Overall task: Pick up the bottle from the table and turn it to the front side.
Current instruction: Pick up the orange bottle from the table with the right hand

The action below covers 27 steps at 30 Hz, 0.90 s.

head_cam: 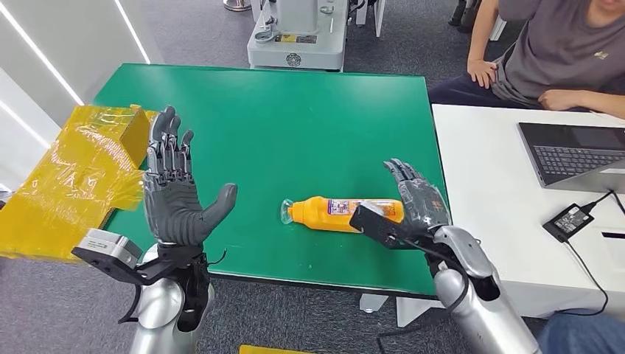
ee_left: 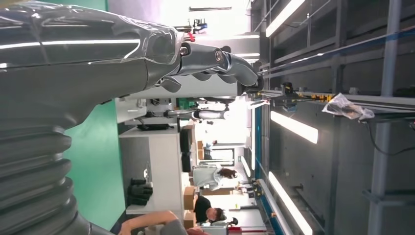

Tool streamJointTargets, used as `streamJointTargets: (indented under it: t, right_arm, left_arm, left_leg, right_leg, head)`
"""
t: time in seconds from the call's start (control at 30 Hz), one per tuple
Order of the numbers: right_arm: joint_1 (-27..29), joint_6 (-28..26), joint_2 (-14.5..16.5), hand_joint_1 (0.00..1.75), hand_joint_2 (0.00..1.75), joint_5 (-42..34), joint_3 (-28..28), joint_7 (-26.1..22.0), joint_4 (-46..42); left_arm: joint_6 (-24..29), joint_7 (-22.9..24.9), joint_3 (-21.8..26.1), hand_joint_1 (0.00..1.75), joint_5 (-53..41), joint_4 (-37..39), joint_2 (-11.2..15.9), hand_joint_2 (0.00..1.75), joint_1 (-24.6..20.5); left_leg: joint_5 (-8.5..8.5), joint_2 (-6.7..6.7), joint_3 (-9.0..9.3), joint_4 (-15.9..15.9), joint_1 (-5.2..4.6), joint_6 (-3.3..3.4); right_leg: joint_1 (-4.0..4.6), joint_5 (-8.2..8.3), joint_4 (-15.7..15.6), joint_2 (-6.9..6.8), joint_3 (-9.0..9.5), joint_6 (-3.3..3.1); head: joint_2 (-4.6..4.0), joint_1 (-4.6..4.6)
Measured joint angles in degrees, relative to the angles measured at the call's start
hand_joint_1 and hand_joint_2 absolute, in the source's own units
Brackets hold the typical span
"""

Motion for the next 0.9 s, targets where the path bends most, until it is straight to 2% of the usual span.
streamJointTargets:
  t: [0.2,0.3,0.43,0.6,0.9]
  right_arm:
    - [-10.5,7.7,-2.35,0.0,1.75,-5.22,1.29,-7.84,13.92]
    - [-17.06,10.57,-2.2,0.0,1.75,-6.49,4.07,-11.52,22.9]
    - [-23.46,13.26,-0.86,0.0,1.75,-7.48,7.83,-13.45,31.72]
    - [-27.23,15.38,1.16,0.0,1.75,-8.47,11.42,-14.71,38.11]
    - [-29.31,16.98,4.16,0.0,1.75,-10.57,15.02,-16.77,43.25]
  left_arm:
    - [1.2,-0.05,-0.1,0.0,1.61,-0.02,0.2,1.75,-0.11]
    - [2.12,-0.13,-0.21,0.0,2.56,-0.08,0.23,1.75,-0.15]
    - [2.73,-0.07,-0.54,0.0,3.05,-0.32,0.3,1.75,-0.16]
    - [2.83,0.09,-0.93,0.0,3.2,-0.66,0.33,1.75,-0.2]
    - [2.79,0.52,-1.48,0.0,3.39,-0.76,0.33,1.75,-1.06]
  left_leg:
    - [0.07,-0.01,-0.03,0.04,-0.01,0.1]
    - [0.08,-0.02,-0.03,0.04,0.0,0.09]
    - [0.09,-0.03,-0.02,0.04,0.01,0.09]
    - [0.08,-0.04,-0.03,0.03,0.01,0.09]
    - [0.08,-0.04,-0.04,0.05,0.0,0.09]
  right_leg:
    - [-0.01,0.07,0.02,0.0,0.02,0.02]
    - [-0.01,0.07,0.02,-0.01,0.02,0.02]
    - [0.0,0.06,0.04,-0.02,0.01,0.02]
    - [0.02,0.05,0.03,-0.03,0.01,0.02]
    - [0.01,0.05,0.02,-0.03,0.02,0.03]
  head:
    - [0.0,-0.01]
    - [0.0,-0.01]
    - [0.0,-0.02]
    - [0.0,-0.01]
    - [0.0,-0.01]
